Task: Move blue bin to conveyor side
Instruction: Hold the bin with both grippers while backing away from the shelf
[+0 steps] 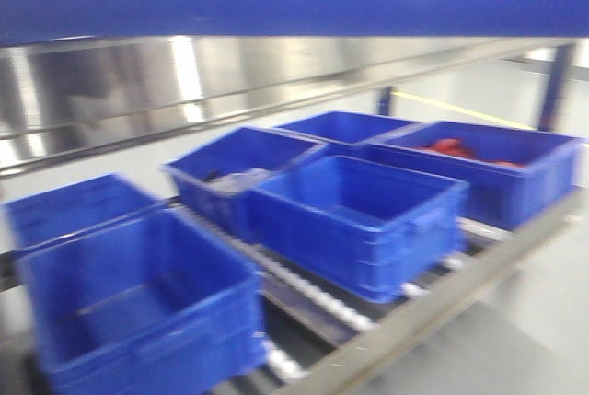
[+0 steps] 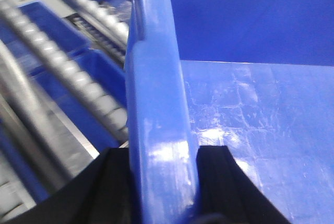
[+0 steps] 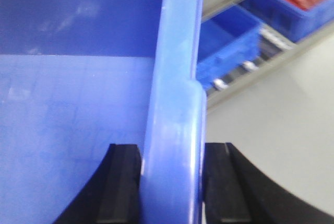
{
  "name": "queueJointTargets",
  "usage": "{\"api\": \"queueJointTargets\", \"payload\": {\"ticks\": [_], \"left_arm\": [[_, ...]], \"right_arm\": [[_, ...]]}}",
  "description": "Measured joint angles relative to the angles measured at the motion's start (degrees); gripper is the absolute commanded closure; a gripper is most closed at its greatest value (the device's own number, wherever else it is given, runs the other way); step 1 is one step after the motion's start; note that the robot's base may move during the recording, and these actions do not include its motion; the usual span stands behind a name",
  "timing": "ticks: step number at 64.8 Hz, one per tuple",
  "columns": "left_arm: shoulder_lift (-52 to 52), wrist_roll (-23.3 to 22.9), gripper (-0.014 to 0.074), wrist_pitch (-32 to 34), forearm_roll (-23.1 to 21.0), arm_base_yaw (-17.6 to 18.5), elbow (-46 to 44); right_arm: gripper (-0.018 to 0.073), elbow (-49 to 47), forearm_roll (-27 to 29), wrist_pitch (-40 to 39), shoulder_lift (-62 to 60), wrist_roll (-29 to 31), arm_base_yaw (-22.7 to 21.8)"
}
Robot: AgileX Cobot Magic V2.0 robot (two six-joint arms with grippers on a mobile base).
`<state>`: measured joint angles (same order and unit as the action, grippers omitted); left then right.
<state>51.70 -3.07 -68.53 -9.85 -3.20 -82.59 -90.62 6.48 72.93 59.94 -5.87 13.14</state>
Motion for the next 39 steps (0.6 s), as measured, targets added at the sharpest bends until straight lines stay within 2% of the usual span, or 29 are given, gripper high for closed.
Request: {"api": "queueJointTargets", "payload": {"ticks": [39], "left_arm": [[0.00,0.00,0.0614,0.00,0.00,0.00,0.09]], "right_arm": [[0.0637,0.00,0.00,0.00,0.00,0.00,0.00]]}}
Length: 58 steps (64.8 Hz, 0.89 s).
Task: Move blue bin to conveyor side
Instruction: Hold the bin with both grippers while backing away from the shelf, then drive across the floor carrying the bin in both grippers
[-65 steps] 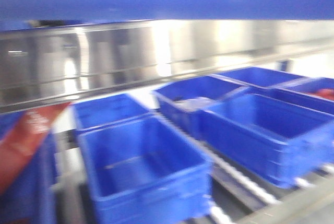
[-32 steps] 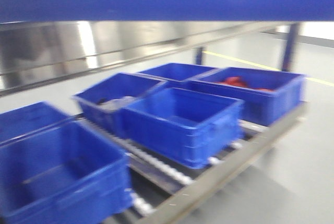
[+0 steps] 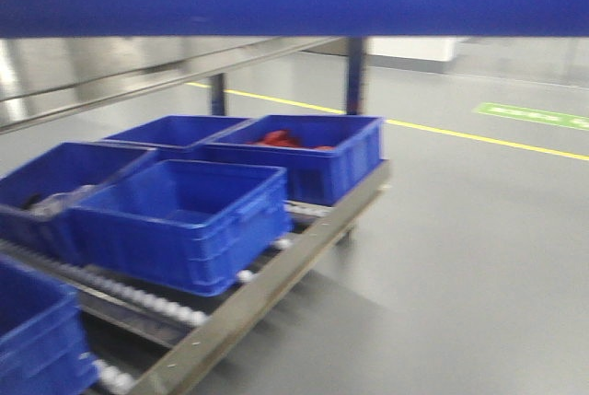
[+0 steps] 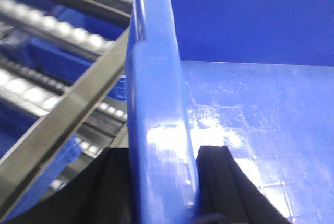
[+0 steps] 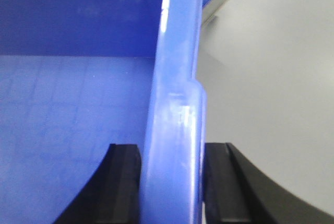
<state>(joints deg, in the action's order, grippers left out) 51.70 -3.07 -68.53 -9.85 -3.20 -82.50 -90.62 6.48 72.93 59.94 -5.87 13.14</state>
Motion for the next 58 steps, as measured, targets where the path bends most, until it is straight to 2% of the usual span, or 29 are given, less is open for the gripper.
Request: {"api": "queueJointTargets", "payload": {"ticks": [58], "left_arm": [[1.49,0.00,0.0614,0.00,-0.11,0.00,0.04]], "right_arm": [[0.0637,0.00,-0.22,0.00,0.00,-0.11,0.00]]}}
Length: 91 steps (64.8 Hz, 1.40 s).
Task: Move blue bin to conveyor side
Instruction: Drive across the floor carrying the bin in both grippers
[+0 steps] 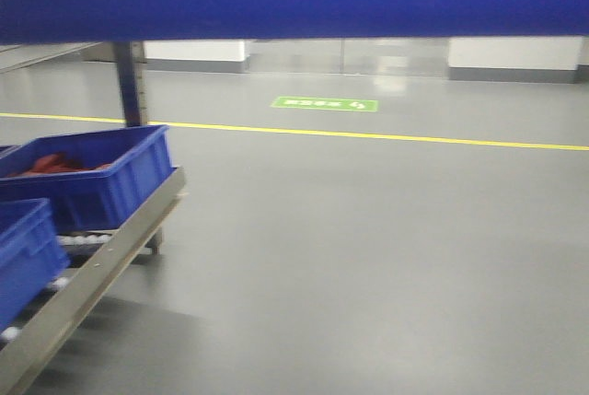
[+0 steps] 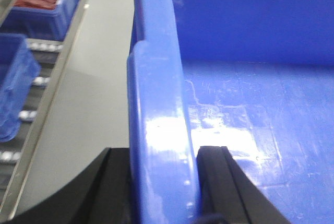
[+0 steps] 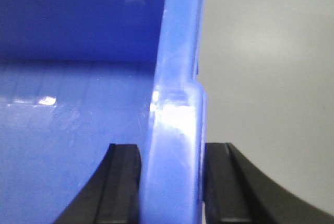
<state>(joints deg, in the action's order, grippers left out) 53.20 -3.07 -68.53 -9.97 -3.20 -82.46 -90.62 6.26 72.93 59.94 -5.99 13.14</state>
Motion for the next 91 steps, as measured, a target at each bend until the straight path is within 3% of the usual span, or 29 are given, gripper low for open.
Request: {"api": "queueJointTargets", "payload": {"ticks": [91], "left_arm": [[0.05,0.10,0.0614,0.00,0.00,0.00,0.09]], "right_arm": [[0.0637,0.00,0.00,0.00,0.00,-0.10,0.00]]}}
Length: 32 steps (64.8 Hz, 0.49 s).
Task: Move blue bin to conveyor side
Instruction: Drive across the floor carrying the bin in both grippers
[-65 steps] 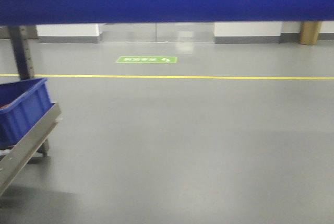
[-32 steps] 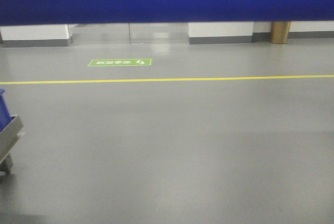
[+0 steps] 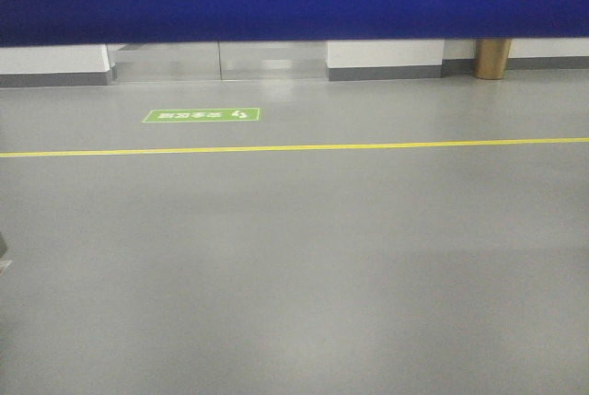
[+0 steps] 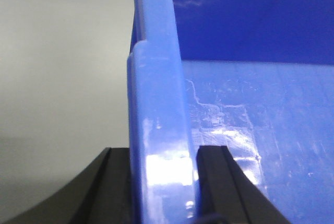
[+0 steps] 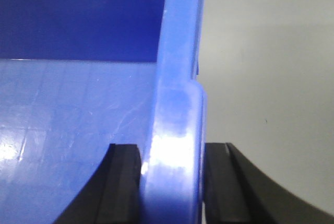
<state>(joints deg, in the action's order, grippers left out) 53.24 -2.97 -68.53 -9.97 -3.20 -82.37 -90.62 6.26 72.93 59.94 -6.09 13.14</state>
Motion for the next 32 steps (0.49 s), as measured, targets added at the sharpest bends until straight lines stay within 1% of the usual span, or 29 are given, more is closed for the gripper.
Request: {"api": "queueJointTargets", "payload": {"ticks": [32], "left_arm": [[0.00,0.00,0.0614,0.00,0.00,0.00,0.00]], "right_arm": [[0.0637,0.00,-0.10,0.00,0.00,0.00,0.00]]}}
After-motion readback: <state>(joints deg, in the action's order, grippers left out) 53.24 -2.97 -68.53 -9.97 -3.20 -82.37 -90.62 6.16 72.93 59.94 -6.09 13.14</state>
